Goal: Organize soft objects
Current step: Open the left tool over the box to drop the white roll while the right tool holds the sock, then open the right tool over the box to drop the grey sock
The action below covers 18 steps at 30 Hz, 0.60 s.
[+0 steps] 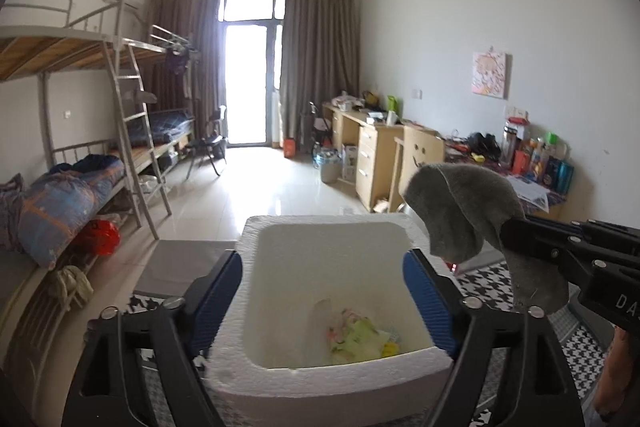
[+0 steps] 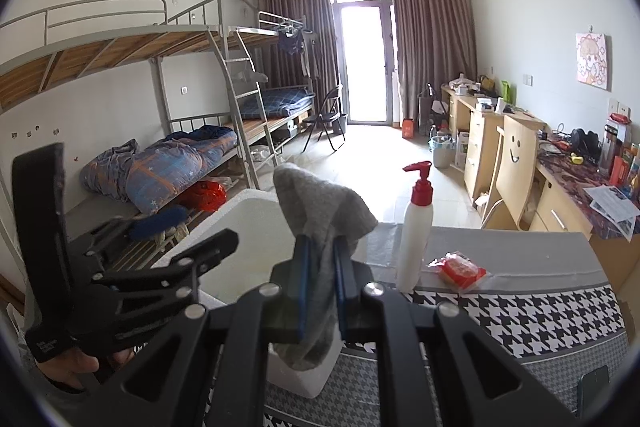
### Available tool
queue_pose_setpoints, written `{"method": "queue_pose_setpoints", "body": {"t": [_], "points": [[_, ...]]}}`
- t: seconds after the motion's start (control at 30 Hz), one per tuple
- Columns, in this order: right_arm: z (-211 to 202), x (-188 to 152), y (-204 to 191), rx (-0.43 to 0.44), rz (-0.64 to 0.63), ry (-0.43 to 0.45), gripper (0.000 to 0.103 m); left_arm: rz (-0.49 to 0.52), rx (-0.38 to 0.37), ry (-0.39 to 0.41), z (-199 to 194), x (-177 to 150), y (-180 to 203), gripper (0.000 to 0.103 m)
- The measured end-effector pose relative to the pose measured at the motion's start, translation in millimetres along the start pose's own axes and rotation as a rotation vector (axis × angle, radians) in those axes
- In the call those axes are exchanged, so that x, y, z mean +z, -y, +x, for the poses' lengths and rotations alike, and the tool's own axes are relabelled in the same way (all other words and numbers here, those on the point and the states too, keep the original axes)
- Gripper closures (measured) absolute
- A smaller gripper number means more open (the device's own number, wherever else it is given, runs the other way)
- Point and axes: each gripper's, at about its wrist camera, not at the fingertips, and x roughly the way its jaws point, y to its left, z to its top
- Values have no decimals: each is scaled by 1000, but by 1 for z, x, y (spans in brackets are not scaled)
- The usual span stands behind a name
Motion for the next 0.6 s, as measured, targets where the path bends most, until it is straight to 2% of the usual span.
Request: {"method": "queue_pose_setpoints", "body": {"t": [0.07,0.23,0.6], "points": [[1,1,-3,3,-5,-2,89,-10,15,12,-4,0,-6,7],[5,3,-10,15,-22,-3,89,-30,55,40,-16,2,-20,2],[26,5,-22,74,-33,-43,88,-51,84,61,-28,-4,-35,1]]}}
